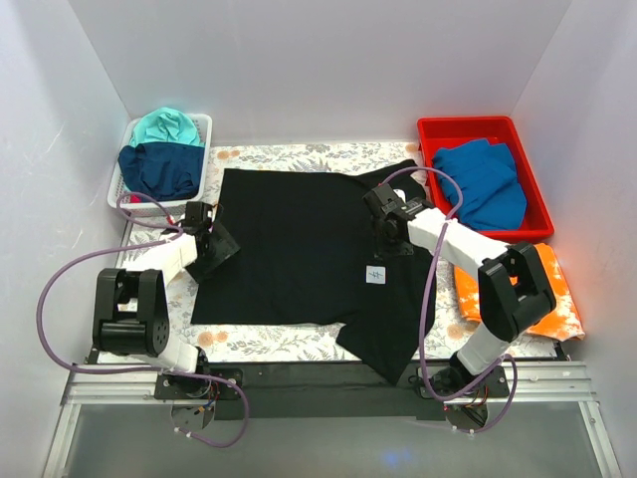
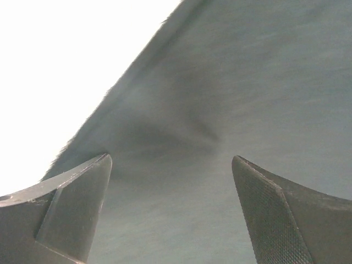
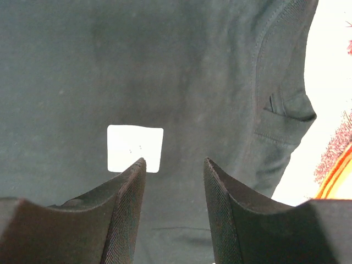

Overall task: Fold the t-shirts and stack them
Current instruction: Flatten the tshirt out

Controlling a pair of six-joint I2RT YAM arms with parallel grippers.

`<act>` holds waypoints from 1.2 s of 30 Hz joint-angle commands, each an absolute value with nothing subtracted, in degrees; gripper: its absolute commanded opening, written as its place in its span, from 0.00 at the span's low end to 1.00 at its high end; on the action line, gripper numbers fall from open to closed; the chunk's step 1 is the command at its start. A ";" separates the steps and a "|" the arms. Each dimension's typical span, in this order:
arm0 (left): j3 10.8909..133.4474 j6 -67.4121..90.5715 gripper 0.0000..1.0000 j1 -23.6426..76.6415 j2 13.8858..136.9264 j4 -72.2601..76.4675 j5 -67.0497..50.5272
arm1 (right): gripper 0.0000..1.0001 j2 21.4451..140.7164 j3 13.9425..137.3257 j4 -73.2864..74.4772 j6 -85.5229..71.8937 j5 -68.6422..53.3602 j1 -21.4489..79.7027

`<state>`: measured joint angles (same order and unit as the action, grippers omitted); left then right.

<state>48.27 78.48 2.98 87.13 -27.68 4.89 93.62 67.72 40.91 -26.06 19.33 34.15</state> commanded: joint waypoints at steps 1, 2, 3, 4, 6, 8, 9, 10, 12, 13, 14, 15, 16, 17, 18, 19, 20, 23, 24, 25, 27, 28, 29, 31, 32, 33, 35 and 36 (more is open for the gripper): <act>45.97 78.75 0.91 2.81 82.80 -37.25 15.02 | 0.53 96.06 68.12 39.03 -24.70 18.65 33.57; 46.92 79.01 0.91 2.73 82.44 -38.74 15.03 | 0.52 97.37 67.77 38.76 -24.26 17.76 33.57; 47.28 79.01 0.91 2.72 82.27 -39.11 14.68 | 0.52 97.90 66.46 38.59 -24.26 17.06 33.66; 47.63 79.45 0.91 2.72 82.27 -39.55 14.94 | 0.52 98.52 65.75 38.41 -24.26 15.83 33.58; 48.34 79.98 0.91 2.72 83.05 -40.43 15.29 | 0.52 99.75 63.91 37.97 -24.43 14.68 33.57; 48.78 80.94 0.91 2.72 84.54 -41.74 16.78 | 0.52 100.28 61.71 37.45 -24.52 12.75 33.57; 48.78 81.38 0.91 2.72 84.90 -42.36 16.96 | 0.52 100.11 61.09 37.18 -24.70 12.22 33.57; 48.52 81.82 0.91 2.72 85.25 -42.71 17.14 | 0.52 100.19 59.69 36.22 -24.61 11.26 33.57; 48.17 82.09 0.92 2.64 86.39 -42.71 16.88 | 0.52 100.37 59.07 35.69 -24.43 10.64 33.58; 47.73 82.79 0.92 2.55 86.83 -42.98 16.79 | 0.52 100.63 59.06 35.51 -24.26 10.11 33.57; 47.64 83.05 0.92 2.46 87.36 -43.07 16.35 | 0.52 100.98 59.41 35.51 -24.17 10.02 33.57; 47.72 83.49 0.92 1.85 88.32 -43.41 15.30 | 0.52 101.68 59.50 35.59 -24.00 10.02 33.57; 47.46 84.19 0.92 1.50 88.77 -43.33 14.77 | 0.52 101.95 59.76 35.51 -23.65 9.93 33.66; 47.20 84.72 0.93 1.06 89.12 -43.33 14.24 | 0.52 102.39 60.29 35.51 -23.47 9.93 33.58; 47.02 85.34 0.92 0.10 89.30 -43.50 12.85 | 0.52 102.57 60.47 35.51 -23.38 9.93 33.57; 46.24 86.30 0.93 -2.00 89.47 -43.59 12.05 | 0.52 102.57 60.64 35.51 -23.20 10.02 33.57; 45.88 86.74 0.93 -2.89 89.30 -43.33 11.08 | 0.52 102.74 60.99 35.51 -23.12 10.02 33.57; 44.12 88.59 0.93 -6.06 88.16 -42.98 8.88 | 0.52 102.57 61.61 35.51 -23.03 10.28 33.57; 43.77 89.03 0.93 -7.28 87.89 -42.98 8.53 | 0.52 102.48 62.13 35.59 -22.85 10.37 33.57; 43.68 89.47 0.93 -7.73 87.80 -43.15 8.53 | 0.52 102.31 62.40 35.60 -22.94 10.55 33.57; 43.42 89.91 0.93 -8.52 87.63 -43.07 8.35 | 0.52 102.04 63.45 35.94 -22.50 10.81 33.66; 43.59 90.17 0.93 -8.70 87.63 -43.41 8.52 | 0.52 101.95 63.89 36.12 -22.41 11.33 33.58; 43.68 90.44 0.93 -8.96 87.28 -43.68 8.44 | 0.52 101.78 64.33 36.47 -22.24 11.60 33.57; 44.03 90.00 0.93 -9.14 86.75 -43.24 8.26 | 0.52 101.43 65.73 37.35 -21.80 12.56 33.57; 44.38 90.00 0.93 -9.23 85.96 -43.68 8.35 | 0.52 100.99 66.18 37.61 -21.80 13.00 33.57; 45.34 89.39 0.93 -9.14 85.44 -43.42 8.35 | 0.52 100.73 66.70 37.88 -21.54 13.36 33.57; 46.49 88.77 0.92 -9.14 83.68 -43.15 8.79 | 0.52 99.76 68.20 38.41 -21.36 14.41 33.57; 47.36 88.33 0.92 -9.14 81.93 -42.81 8.62 | 0.52 99.49 68.73 38.58 -21.10 14.76 33.57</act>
